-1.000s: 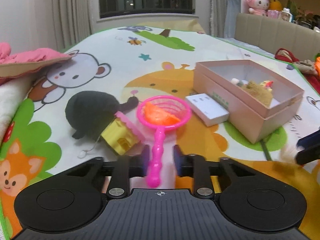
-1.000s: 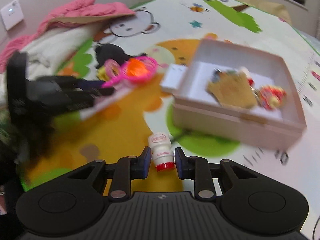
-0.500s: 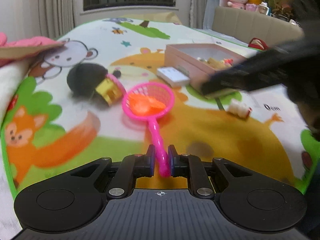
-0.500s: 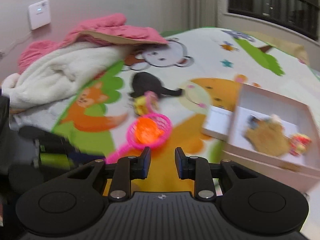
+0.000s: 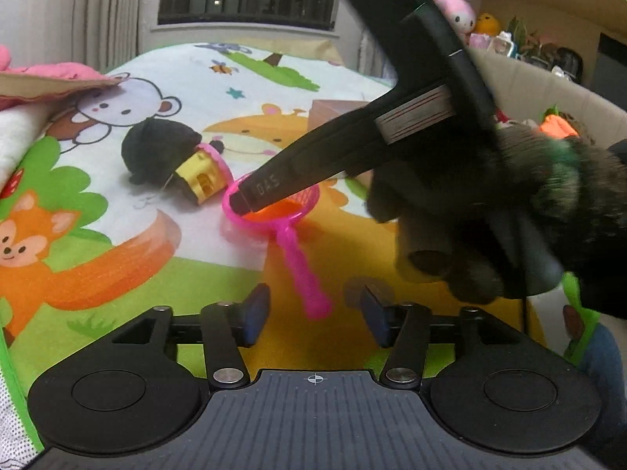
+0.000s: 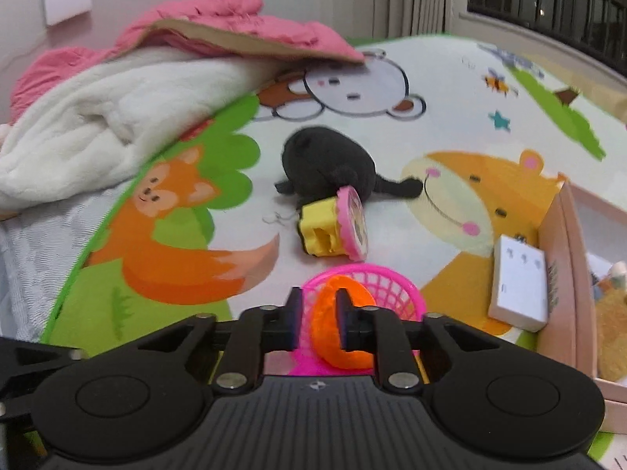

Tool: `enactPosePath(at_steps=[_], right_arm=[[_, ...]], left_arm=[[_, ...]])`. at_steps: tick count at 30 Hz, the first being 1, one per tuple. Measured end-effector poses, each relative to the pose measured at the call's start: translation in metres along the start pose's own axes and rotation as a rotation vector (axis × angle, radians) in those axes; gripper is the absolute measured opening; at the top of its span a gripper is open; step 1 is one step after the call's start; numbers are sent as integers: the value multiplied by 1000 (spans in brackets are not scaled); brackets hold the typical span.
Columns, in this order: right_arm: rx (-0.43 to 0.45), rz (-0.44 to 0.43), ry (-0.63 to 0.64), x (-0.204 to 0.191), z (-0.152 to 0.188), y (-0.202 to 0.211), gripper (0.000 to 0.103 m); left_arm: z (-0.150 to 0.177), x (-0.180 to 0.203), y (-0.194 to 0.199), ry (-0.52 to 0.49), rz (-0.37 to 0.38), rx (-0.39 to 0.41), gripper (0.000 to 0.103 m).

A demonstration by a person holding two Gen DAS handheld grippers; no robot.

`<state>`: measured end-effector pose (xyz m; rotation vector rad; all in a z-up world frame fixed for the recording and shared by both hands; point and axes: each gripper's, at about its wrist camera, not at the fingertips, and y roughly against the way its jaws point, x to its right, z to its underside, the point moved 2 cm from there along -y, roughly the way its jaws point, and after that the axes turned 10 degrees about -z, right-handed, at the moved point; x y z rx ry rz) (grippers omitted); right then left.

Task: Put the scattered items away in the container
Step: 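Grasp the pink net with the right gripper while the left gripper releases it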

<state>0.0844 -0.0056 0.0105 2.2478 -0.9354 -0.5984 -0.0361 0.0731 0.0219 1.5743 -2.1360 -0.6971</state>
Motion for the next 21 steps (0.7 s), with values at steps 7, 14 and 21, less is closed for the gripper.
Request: enactPosePath(at_steps=[7, 14, 21], right_arm=[[79, -70, -88, 17, -6, 30, 4], [189, -99, -133, 27, 13, 115, 3], [149, 96, -13, 28, 70, 139, 5]], left_arm=[[-5, 1, 3, -2, -14, 23, 86], [-12, 11, -16, -51, -90, 7, 94], [-30, 14, -33, -59, -153, -7, 95]])
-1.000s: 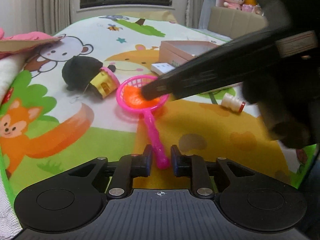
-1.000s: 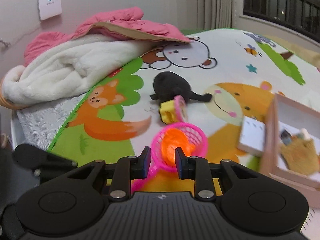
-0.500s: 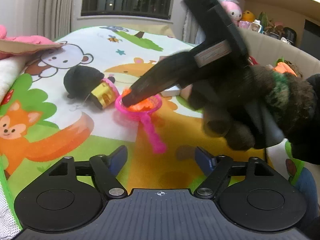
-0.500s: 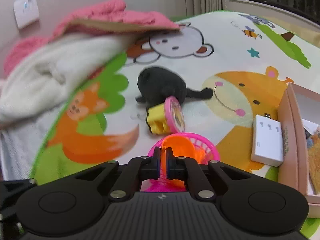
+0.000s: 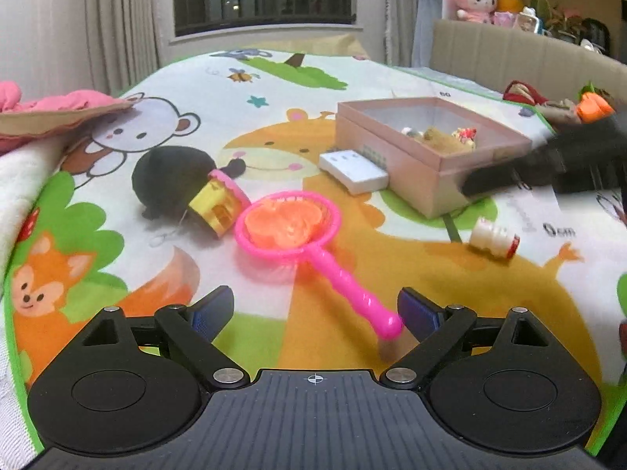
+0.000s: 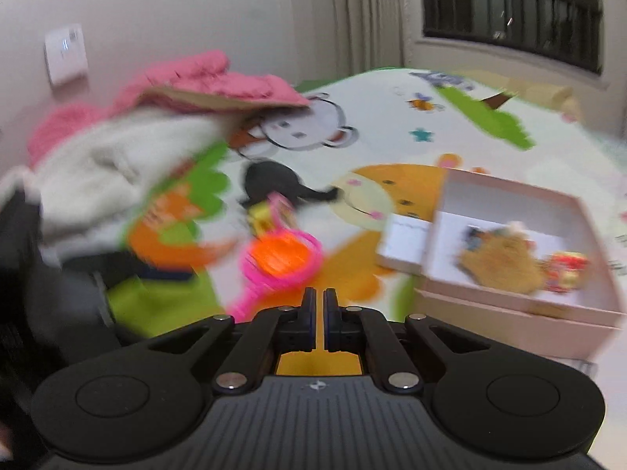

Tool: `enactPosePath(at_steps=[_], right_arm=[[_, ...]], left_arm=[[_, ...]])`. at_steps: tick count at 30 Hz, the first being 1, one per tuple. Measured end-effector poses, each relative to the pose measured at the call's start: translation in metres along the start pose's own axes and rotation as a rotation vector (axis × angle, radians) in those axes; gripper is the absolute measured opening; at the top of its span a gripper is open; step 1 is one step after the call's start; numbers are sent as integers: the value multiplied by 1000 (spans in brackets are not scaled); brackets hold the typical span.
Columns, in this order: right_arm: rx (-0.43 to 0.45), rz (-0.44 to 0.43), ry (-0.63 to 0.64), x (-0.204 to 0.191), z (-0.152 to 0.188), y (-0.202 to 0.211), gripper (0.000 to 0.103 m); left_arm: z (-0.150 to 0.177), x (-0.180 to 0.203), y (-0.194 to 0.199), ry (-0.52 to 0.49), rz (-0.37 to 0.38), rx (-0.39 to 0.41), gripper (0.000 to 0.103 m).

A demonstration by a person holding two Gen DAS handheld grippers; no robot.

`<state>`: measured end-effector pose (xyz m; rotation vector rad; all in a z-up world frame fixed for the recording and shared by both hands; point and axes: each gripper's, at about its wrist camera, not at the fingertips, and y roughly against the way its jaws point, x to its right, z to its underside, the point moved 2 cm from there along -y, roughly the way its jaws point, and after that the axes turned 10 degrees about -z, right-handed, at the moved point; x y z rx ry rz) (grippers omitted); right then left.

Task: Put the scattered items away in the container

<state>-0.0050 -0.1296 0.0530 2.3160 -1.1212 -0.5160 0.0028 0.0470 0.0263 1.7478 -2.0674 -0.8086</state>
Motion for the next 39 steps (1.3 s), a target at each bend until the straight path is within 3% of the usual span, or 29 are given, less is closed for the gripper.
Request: enactPosePath(at_steps=[2, 4, 6, 8, 10, 12, 14, 16, 18, 20, 25, 30, 33, 34, 35, 36, 38, 39], right_arm=[[-9, 48, 41, -2, 18, 2, 13], [-16, 60, 21, 1, 34, 3, 30], [-17, 61, -42, 8, 47, 6, 33], [-11, 60, -96, 15, 57, 10, 35], [0, 67, -130, 22, 64, 15, 48], [9, 80, -159, 29, 70, 19, 52], [11, 93, -185, 36, 74, 22, 52], [16, 106, -199, 41, 76, 25, 52], [26, 110, -206, 45, 78, 29, 56], [31, 116, -213, 48, 80, 30, 58], [26, 125, -224, 52, 84, 25, 59], [9, 127, -157, 41, 80, 16, 59], [-5, 142, -123, 39, 75, 5, 57], [-8, 142, -126, 40, 73, 1, 52], [-13, 135, -138, 42, 71, -3, 47], [-17, 124, -153, 45, 70, -5, 36], [-17, 118, -165, 47, 67, -6, 26], [-17, 118, -162, 47, 66, -5, 24]], left_arm=[[-8, -1, -4, 41, -5, 6, 96], [-17, -5, -14, 102, -27, -8, 96], [-24, -14, -27, 194, -40, -51, 96], [-27, -24, -38, 302, -4, -107, 96], [-27, -28, -49, 383, 60, -158, 96], [-32, -28, -61, 436, 95, -193, 96], [-51, -26, -58, 470, 168, -135, 96], [-79, -21, -34, 446, 310, 33, 96], [-99, -15, -12, 394, 357, 137, 98], [-104, -11, -6, 357, 376, 146, 98], [-82, -1, -15, 297, 317, 63, 98], [-55, 11, -39, 185, 119, -23, 98], [-49, 21, -55, 136, 96, -50, 98], [-48, 23, -61, 136, 94, -57, 98], [-49, 26, -67, 134, 92, -65, 94], [-48, 28, -72, 125, 90, -73, 74], [-47, 32, -77, 95, 71, -92, 51], [-46, 32, -76, 80, 64, -93, 47]])
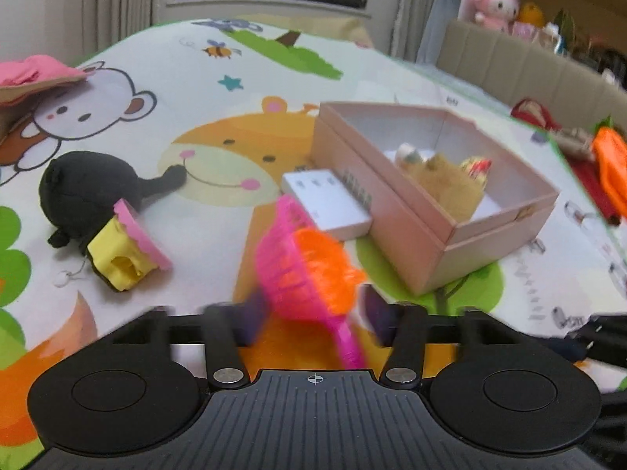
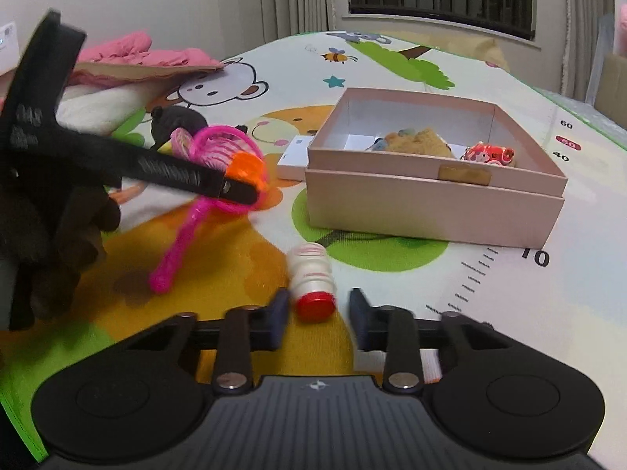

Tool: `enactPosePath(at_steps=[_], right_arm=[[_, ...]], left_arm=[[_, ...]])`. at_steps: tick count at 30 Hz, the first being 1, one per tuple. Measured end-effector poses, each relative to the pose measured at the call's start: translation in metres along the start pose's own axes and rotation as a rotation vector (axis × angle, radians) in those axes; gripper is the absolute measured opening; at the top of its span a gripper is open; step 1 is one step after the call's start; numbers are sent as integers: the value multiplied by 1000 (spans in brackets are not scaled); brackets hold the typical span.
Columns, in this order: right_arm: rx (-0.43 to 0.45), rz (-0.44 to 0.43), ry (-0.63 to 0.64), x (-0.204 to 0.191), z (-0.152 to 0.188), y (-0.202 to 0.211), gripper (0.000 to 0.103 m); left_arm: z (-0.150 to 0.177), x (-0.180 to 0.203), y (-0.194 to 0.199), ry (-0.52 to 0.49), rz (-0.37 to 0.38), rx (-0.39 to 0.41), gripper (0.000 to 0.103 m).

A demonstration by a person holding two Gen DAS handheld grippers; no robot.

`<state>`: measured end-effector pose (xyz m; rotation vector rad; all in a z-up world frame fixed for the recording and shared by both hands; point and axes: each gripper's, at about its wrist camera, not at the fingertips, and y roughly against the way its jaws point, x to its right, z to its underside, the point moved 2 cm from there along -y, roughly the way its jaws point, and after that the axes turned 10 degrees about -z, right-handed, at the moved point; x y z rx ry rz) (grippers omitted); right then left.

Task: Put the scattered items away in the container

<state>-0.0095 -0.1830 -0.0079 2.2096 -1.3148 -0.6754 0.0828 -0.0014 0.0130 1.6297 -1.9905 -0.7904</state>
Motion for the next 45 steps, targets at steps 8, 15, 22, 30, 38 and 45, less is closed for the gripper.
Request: enactPosePath(at_steps=[8, 15, 22, 30, 38, 45], right_arm=[[-7, -11, 30, -3, 10, 12, 24], [-14, -23, 55, -10, 15, 16, 24], [-12, 126, 147, 0, 16, 21, 45], [71, 216, 76, 16, 11, 33, 63], [24, 61, 93, 7, -1, 7, 67], [-6, 21, 82, 9, 0, -1, 45]], left_arm=[[10, 0, 45, -409, -264, 132, 35], [23, -2, 60, -482, -234, 104, 44], [35, 7, 71, -309, 33, 54, 69], [44, 7, 86, -210, 64, 73, 93], [50, -8, 87, -172, 32, 68, 94], [39, -36, 80, -69, -26, 78, 95]])
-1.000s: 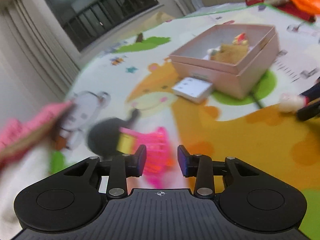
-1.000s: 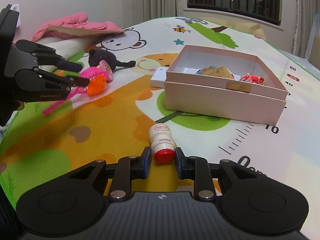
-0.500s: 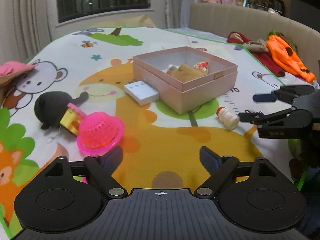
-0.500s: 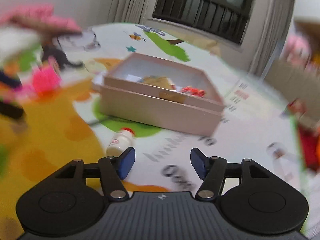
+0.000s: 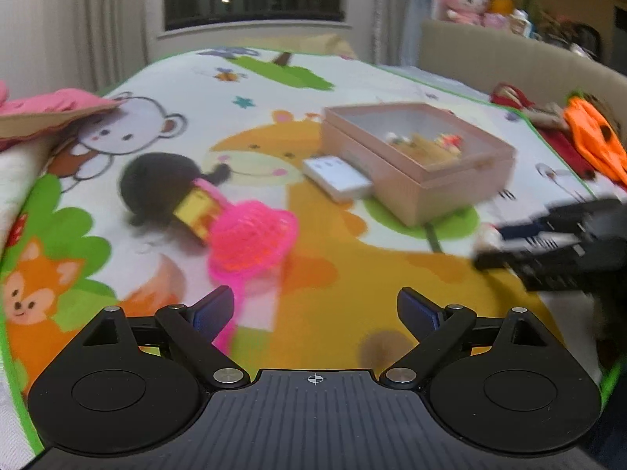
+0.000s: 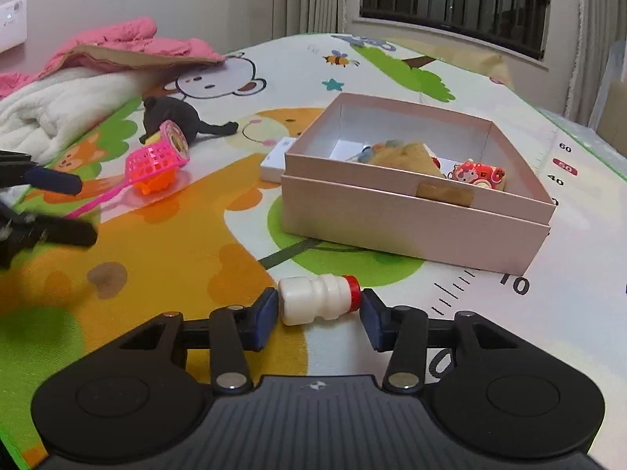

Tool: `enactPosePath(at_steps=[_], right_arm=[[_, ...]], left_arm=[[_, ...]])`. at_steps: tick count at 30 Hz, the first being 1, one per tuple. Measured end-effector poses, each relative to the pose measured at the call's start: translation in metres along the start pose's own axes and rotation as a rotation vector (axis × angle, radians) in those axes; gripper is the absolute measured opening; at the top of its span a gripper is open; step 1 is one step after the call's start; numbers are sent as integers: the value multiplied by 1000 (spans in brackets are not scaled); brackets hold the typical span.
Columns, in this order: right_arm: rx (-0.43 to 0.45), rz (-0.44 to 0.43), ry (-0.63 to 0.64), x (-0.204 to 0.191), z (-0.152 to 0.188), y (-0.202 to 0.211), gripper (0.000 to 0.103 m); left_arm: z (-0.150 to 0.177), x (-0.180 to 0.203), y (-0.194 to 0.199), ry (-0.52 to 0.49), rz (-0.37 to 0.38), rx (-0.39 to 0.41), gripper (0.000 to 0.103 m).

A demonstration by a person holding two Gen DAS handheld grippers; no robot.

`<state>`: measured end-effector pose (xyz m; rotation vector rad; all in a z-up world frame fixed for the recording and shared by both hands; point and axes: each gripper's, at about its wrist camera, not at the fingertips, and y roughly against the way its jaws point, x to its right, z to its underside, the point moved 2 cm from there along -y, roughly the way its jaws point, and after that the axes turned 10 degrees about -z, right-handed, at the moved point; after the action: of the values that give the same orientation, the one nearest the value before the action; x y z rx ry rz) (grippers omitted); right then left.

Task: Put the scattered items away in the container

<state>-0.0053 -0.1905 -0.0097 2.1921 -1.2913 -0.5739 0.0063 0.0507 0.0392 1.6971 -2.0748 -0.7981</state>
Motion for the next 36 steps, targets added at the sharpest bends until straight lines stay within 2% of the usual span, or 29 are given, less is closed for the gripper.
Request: enactPosePath(at_steps=[5, 10, 11, 12, 13, 16, 21, 23, 28, 32, 36], right_arm=[[15, -7, -6, -3, 3, 12, 45], [22, -5, -12, -5, 6, 23, 45], [23, -4, -13, -5, 8, 26, 45], [25, -2, -14, -5, 8, 28, 45], [28, 0, -16, -5, 10, 31, 45], [39, 3, -20, -4, 12, 39, 45], [55, 7, -14, -3, 15, 51, 45], [59, 10, -9, -3, 17, 57, 45], [64, 26, 6, 1, 22, 72, 45], [72, 51, 5, 10, 24, 84, 45], [80, 79, 0, 22, 27, 95, 45]], left_arm=[[-24, -25, -32, 86, -43, -28, 96], [-33, -28, -72, 102, -39, -98, 96], [-34, -28, -75, 105, -42, -101, 93], [-35, -28, -77, 102, -55, -101, 79], [-36, -27, -77, 92, -65, -100, 73], [-38, -27, -65, 79, -80, -79, 73], [-40, -12, -22, 21, -131, -2, 73], [-41, -3, -8, 16, -106, 14, 73], [-28, 46, 15, -21, 39, -1, 73], [-18, 95, 14, -73, 169, -33, 73], [-19, 128, 4, -107, 227, -42, 73]])
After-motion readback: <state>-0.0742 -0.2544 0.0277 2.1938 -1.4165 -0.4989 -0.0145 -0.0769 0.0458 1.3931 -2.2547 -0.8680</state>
